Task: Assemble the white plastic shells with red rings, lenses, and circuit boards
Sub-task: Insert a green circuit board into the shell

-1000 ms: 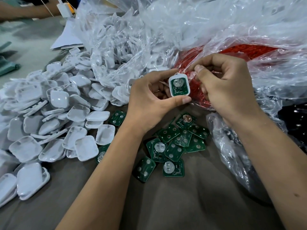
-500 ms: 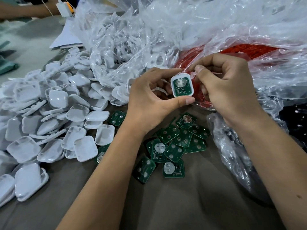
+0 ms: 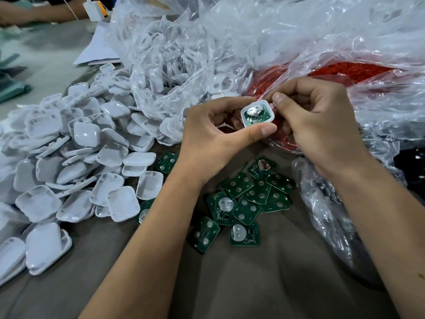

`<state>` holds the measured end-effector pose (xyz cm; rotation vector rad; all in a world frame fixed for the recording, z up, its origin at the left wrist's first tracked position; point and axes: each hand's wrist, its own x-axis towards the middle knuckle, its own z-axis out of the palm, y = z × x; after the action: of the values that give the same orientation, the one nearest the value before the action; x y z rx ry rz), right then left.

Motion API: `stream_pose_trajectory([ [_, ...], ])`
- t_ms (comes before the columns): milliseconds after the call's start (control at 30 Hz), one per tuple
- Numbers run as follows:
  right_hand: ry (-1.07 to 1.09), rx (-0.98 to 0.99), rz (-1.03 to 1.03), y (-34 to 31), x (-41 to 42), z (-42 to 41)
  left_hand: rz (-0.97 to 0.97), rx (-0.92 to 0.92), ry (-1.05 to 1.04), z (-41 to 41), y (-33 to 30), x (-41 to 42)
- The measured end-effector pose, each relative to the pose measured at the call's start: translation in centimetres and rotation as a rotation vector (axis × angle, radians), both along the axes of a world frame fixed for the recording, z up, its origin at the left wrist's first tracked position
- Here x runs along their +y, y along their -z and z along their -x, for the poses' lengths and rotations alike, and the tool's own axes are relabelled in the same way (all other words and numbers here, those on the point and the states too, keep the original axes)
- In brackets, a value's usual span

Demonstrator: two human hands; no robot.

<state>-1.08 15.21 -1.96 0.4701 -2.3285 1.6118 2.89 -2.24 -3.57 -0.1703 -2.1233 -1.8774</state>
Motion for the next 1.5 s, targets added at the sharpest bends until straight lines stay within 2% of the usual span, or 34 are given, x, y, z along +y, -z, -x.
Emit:
stream_pose_trajectory([
  [133,0.003,-0.018,0.000,-0.1,0.1,-0.2,-0.076,0.018,0.016,0.0,0.0,0.0],
  [267,0.025,-0.028,-0.011,-0.5,0.0,-0.5,-0.040,0.021,0.004,0.1,0.0,0.0],
  [367,0.066,0.012,-0.070,-0.8,-0.2,-0.9,0.143,0.057,-0.141,0.5,0.3,-0.1],
  [467,0.135,0.106,-0.242,-1.1,-1.1,-1.8,0.407,0.096,-0.367,0.8,0.6,0.3],
  [600,0.186,0.161,-0.439,-1.1,-2.4,-3.5,0.646,0.124,-0.447,0.8,0.9,0.8],
  [733,0.234,0.136,-0.492,-1.0,-2.7,-3.8,0.770,0.141,-0.507,0.7,0.8,1.3],
  [900,0.216,-0.042,-0.433,-1.4,-2.8,-3.1,0.845,0.116,-0.550,0.3,0.6,2.0],
  [1033,0.176,-0.174,-0.426,-1.9,-2.5,-2.2,0.831,0.087,-0.578,0.0,0.4,2.4],
  [1300,0.143,-0.140,-0.481,-2.2,-2.5,-1.5,0.717,0.070,-0.538,0.1,0.5,2.2],
  [1400,0.113,-0.153,-0.462,-3.0,-1.8,-1.3,0.518,0.055,-0.367,0.1,0.3,1.8],
  [1467,0.096,-0.148,-0.433,-3.7,-1.1,-0.9,0.219,-0.021,-0.232,0.0,0.3,1.7],
  [1500,0.078,-0.165,-0.397,-4.1,-0.8,-0.8,-0.015,-0.070,-0.166,0.0,0.3,1.6],
])
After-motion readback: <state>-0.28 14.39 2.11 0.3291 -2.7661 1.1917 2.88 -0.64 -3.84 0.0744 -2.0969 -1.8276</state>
